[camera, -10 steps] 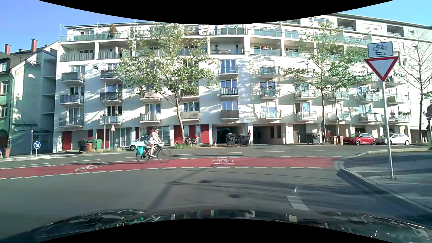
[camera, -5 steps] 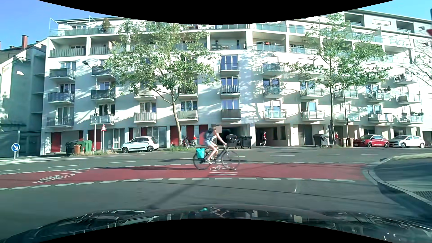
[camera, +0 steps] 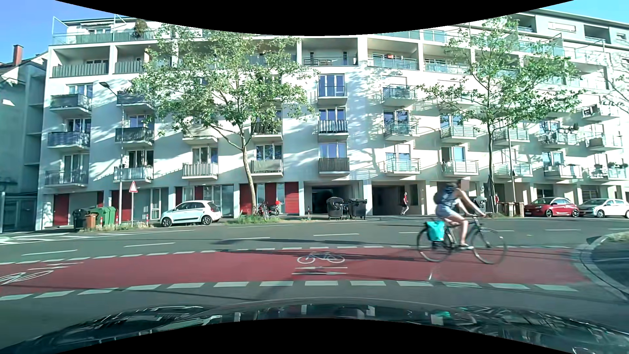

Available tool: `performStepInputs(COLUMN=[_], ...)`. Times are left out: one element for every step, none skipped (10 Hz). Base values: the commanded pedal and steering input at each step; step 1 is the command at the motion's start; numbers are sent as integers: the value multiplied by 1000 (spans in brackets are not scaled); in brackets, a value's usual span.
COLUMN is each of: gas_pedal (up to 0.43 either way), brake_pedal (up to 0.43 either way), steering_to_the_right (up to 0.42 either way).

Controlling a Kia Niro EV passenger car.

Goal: Follow the waypoints while adhering to traffic rules and regulations

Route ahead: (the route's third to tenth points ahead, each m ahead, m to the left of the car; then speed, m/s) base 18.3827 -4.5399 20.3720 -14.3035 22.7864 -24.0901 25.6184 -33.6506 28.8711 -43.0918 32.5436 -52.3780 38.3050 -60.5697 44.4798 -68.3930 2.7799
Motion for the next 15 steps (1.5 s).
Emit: performStepInputs(gas_pedal=[0, 0, 0, 0, 0, 0, 0, 0, 0, 0, 0, 0, 0, 0, 0], brake_pedal=[91, 91, 91, 79, 73, 110, 171, 213, 232, 244, 244, 238, 232, 232, 232], steering_to_the_right=[58, 72, 83, 95, 107, 116, 124, 135, 148, 160, 173, 187, 199, 212, 226])
